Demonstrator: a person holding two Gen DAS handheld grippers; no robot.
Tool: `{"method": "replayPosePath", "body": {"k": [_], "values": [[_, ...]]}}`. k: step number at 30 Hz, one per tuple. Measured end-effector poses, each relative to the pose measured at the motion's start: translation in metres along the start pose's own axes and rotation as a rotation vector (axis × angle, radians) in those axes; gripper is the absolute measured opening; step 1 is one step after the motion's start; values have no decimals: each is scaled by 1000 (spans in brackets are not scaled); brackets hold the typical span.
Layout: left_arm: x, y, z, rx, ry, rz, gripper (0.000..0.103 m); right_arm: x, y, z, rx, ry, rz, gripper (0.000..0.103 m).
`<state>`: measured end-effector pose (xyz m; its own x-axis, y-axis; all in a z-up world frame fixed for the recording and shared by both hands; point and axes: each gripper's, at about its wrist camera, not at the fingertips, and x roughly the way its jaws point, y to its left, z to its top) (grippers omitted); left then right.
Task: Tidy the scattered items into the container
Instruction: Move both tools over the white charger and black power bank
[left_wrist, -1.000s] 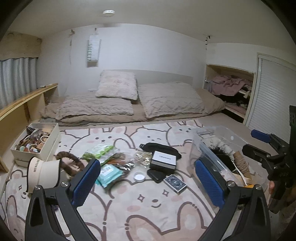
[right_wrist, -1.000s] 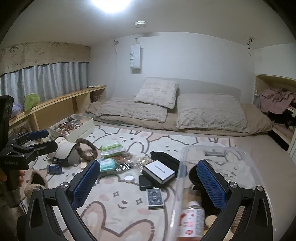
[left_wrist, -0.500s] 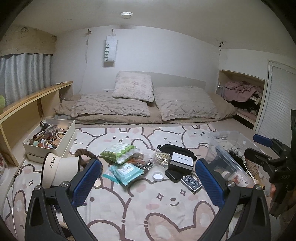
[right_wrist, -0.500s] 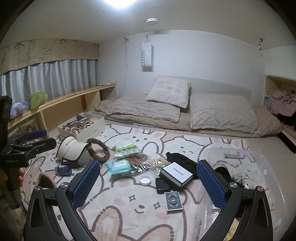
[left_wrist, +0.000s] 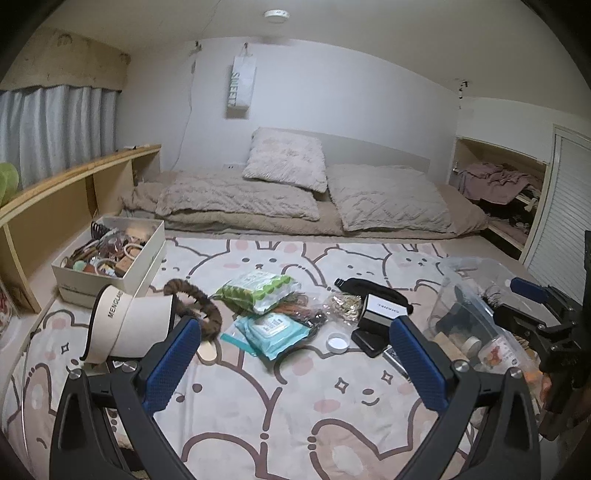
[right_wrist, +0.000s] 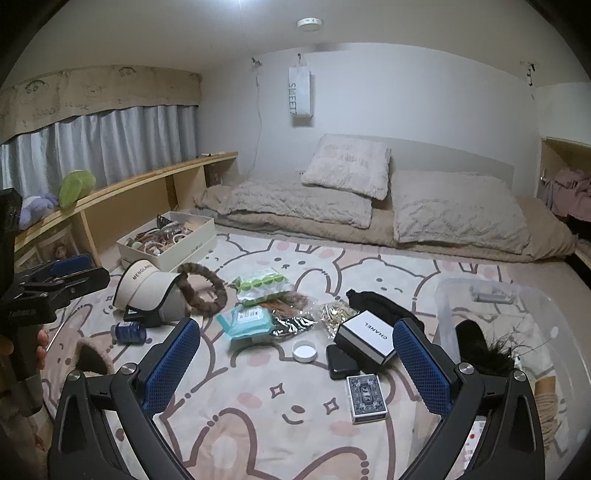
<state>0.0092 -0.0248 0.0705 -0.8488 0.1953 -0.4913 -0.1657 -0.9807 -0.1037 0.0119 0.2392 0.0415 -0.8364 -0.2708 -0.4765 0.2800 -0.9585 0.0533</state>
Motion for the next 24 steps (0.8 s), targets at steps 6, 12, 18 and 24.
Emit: {"method": "replayPosePath", "body": {"k": [6,12,18,24], "values": [[19,10,-11,-10,27,21,103,21,-4,-9,26,34,17,103],[49,12,-33,15,92,44,103,47,-5,-26,35,82,34,103],[73,17,-50,-13,128,39,103,72,-3,-43,33,122,54,103],[94,31,-63,-59,157,39,103,99,-7,-62,62,172,60,103]]}}
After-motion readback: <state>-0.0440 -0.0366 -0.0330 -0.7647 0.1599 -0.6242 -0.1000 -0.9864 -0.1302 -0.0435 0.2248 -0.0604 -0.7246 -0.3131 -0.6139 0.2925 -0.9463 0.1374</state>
